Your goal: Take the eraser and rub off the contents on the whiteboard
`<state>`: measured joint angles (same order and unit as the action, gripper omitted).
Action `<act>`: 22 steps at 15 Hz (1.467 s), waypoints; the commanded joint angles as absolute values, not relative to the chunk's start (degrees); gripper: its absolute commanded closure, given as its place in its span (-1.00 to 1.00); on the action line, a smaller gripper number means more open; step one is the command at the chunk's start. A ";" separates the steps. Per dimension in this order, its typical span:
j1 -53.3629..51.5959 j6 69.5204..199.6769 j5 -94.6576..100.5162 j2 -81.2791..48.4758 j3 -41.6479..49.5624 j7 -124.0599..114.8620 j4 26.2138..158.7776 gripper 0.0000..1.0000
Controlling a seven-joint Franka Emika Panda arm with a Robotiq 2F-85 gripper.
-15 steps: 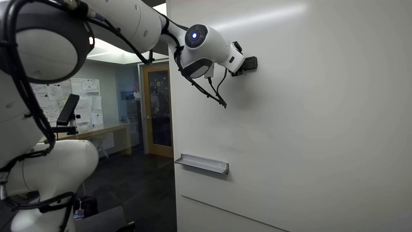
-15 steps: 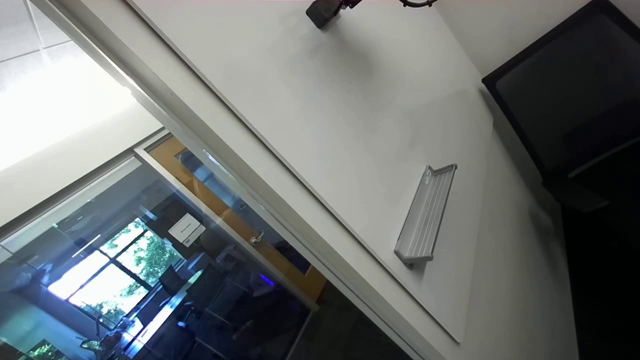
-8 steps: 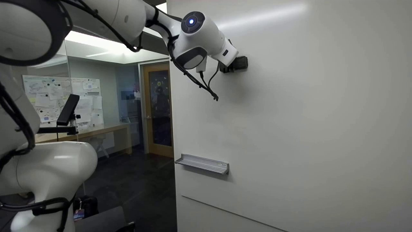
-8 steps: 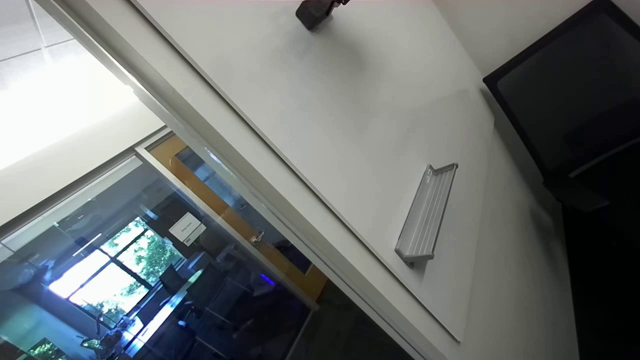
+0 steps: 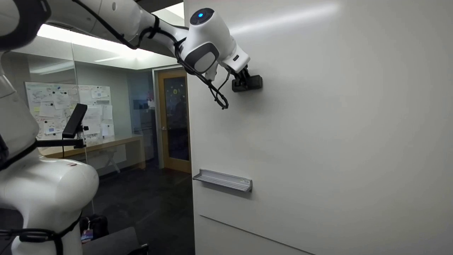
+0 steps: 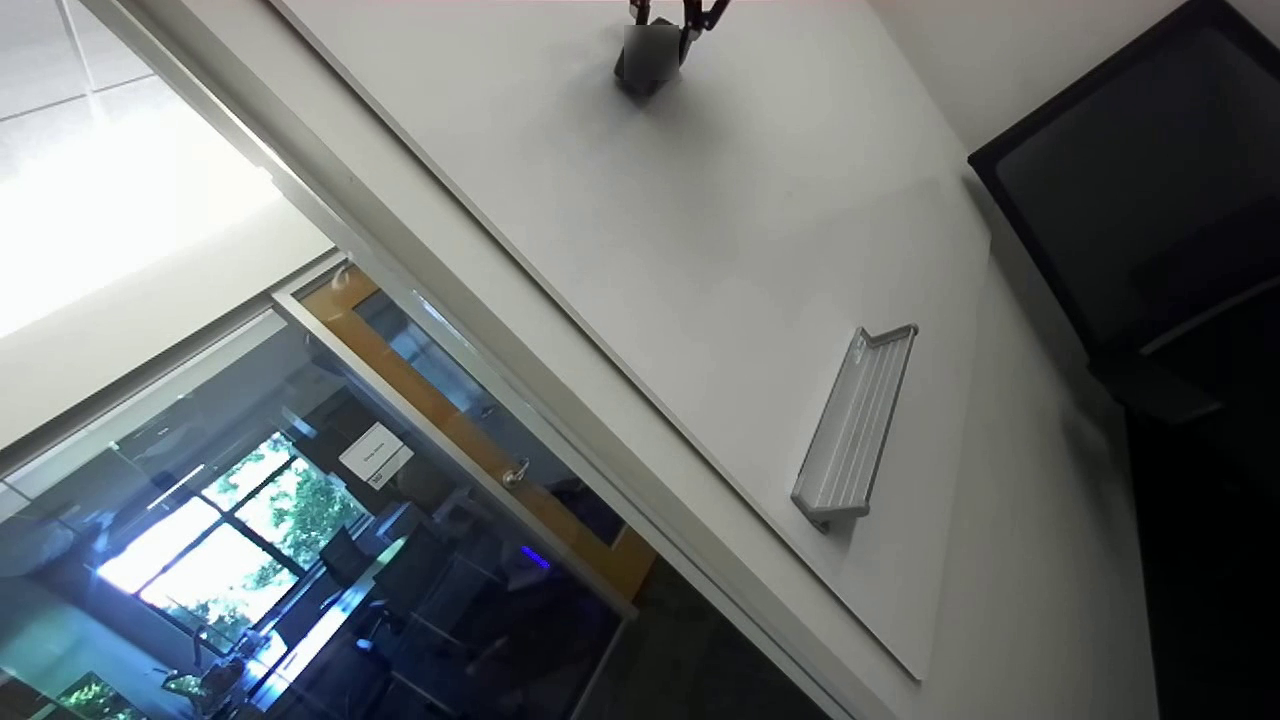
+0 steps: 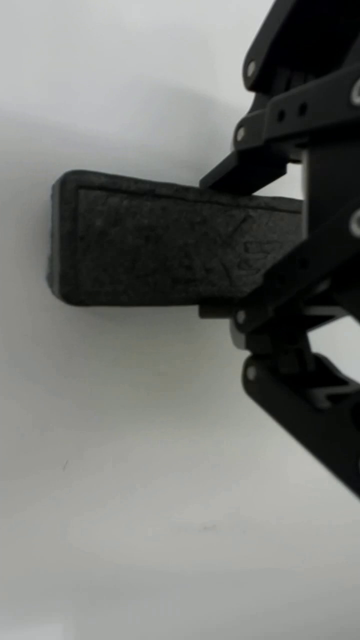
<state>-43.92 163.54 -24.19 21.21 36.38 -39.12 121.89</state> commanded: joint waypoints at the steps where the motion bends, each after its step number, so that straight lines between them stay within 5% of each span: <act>1: -29.16 157.69 -25.04 22.11 24.04 -41.80 125.45 0.43; 7: -10.04 150.86 -30.36 25.41 7.97 -41.46 132.54 0.43; 22: -9.04 159.36 -51.36 19.44 -0.94 -27.31 144.77 0.43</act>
